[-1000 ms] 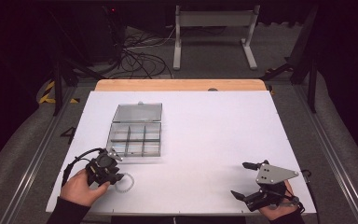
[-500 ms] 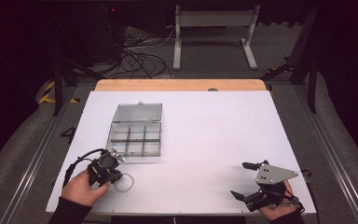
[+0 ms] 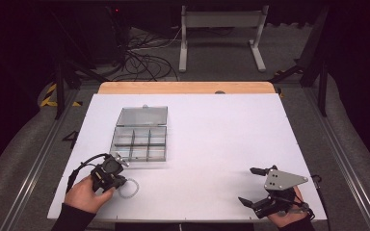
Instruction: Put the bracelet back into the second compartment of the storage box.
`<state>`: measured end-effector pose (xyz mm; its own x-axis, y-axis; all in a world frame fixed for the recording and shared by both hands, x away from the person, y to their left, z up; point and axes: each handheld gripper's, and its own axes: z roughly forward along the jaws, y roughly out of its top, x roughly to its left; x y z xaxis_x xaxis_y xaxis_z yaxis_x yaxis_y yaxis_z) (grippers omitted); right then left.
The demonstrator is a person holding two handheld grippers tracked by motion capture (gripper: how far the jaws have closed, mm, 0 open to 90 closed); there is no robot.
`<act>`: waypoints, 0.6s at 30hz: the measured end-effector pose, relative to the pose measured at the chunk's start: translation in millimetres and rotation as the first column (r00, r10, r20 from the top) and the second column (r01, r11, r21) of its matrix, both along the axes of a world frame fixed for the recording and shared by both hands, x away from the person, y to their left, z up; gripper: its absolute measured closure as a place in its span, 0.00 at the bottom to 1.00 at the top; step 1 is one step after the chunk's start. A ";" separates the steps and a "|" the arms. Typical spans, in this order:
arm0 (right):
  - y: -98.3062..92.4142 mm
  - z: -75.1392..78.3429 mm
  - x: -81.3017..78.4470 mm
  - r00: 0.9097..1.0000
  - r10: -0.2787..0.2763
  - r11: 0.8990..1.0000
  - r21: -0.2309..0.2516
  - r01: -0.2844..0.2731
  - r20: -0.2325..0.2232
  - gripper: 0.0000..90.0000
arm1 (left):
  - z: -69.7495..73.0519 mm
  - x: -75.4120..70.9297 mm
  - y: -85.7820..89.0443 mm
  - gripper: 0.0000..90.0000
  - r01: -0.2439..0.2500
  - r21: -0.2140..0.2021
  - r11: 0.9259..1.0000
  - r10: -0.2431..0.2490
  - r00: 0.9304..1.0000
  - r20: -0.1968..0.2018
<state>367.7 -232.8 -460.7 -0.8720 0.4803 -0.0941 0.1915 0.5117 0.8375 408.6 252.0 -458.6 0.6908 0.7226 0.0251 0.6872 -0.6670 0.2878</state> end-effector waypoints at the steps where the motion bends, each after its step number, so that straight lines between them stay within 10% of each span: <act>1: 0.0 -0.1 0.3 1.000 0.002 1.000 0.000 -0.002 0.002 0.04 | 0.2 0.0 0.2 0.94 0.000 -0.002 1.000 0.000 1.000 0.001; 18: 0.2 -0.4 0.3 1.000 0.003 1.000 -0.003 -0.003 0.003 0.04 | 30.1 -10.8 12.5 0.94 0.003 -0.161 0.987 0.018 0.992 0.127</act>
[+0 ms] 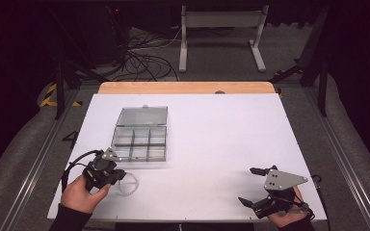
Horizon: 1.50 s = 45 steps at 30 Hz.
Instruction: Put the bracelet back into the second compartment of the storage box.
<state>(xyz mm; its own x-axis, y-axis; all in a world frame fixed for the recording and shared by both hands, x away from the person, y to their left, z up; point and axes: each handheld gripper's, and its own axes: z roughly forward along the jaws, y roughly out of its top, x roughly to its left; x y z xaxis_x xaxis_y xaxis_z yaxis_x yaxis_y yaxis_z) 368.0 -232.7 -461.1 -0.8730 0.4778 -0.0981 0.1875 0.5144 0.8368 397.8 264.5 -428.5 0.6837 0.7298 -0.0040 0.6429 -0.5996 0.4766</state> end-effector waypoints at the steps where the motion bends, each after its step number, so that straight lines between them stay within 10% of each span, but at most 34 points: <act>1: 0.0 0.0 0.0 1.000 0.000 1.000 0.000 0.000 0.000 0.04 | 1.9 -1.2 0.6 0.94 -0.002 -0.015 1.000 0.002 1.000 0.009; 16: -0.5 -0.3 -0.1 1.000 -0.003 1.000 0.001 0.003 -0.001 0.04 | 22.6 -12.1 12.4 0.94 -0.006 -0.158 0.987 0.029 0.989 0.145; 45: 0.2 -0.8 0.0 1.000 -0.004 1.000 -0.001 0.004 -0.004 0.04 | 44.3 -20.3 16.9 0.94 0.018 -0.241 0.970 0.055 0.955 0.293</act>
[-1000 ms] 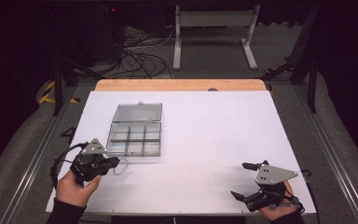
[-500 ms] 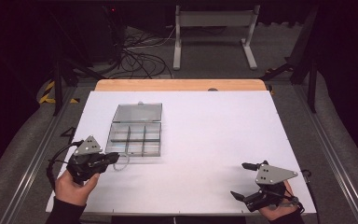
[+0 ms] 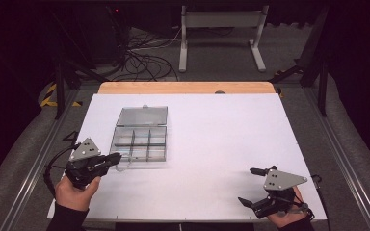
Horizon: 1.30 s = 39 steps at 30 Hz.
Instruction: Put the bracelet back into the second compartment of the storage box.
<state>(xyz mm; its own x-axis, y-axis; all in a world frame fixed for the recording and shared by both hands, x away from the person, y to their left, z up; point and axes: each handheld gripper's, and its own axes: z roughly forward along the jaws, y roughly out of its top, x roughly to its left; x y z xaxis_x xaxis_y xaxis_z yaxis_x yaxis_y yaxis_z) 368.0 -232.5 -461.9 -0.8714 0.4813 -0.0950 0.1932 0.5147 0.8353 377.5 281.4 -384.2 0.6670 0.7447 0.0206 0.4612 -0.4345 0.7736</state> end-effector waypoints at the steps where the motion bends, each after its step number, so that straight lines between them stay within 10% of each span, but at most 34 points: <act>1: -0.1 0.0 0.0 1.000 -0.001 1.000 0.000 0.001 0.000 0.04 | 0.5 0.2 0.3 0.94 0.005 -0.001 1.000 -0.005 1.000 -0.003; 20: 0.3 -0.1 -0.2 1.000 0.001 1.000 -0.002 -0.001 -0.001 0.04 | 12.8 3.7 -1.9 0.94 -0.010 -0.037 0.999 0.012 0.998 0.062; 39: 1.0 -0.4 0.2 1.000 0.000 1.000 -0.002 0.000 -0.007 0.04 | 17.9 44.6 -3.3 0.94 -0.021 -0.167 0.986 0.032 0.997 0.065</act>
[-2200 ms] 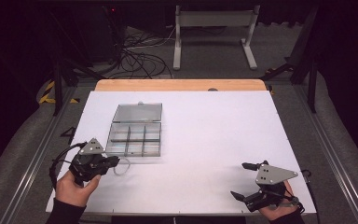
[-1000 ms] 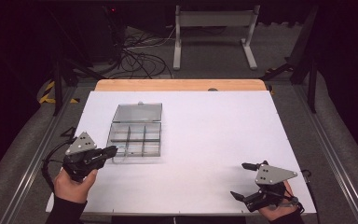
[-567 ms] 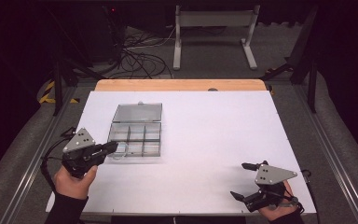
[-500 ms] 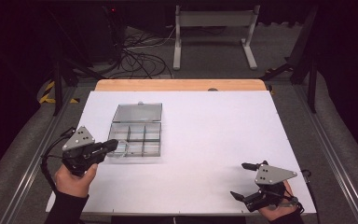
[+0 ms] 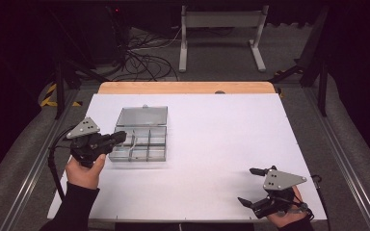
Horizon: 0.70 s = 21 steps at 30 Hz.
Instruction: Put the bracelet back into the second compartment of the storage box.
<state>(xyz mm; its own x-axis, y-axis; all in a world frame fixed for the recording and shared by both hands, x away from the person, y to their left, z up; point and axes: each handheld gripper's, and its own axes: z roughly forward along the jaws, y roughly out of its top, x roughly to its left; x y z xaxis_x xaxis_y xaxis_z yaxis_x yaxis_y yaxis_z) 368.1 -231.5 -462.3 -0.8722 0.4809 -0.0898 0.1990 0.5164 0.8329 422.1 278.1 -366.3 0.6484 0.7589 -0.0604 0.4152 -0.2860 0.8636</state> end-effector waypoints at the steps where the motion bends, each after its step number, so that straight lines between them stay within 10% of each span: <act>1: 0.0 -0.1 0.2 1.000 0.001 1.000 0.000 -0.001 0.002 0.04 | -0.9 2.6 -0.5 0.94 -0.002 -0.004 1.000 0.002 1.000 -0.004; 21: -0.8 -0.2 0.3 1.000 -0.001 1.000 0.001 0.001 -0.001 0.04 | -18.9 41.8 -4.9 0.94 -0.066 -0.080 0.995 0.063 0.997 -0.034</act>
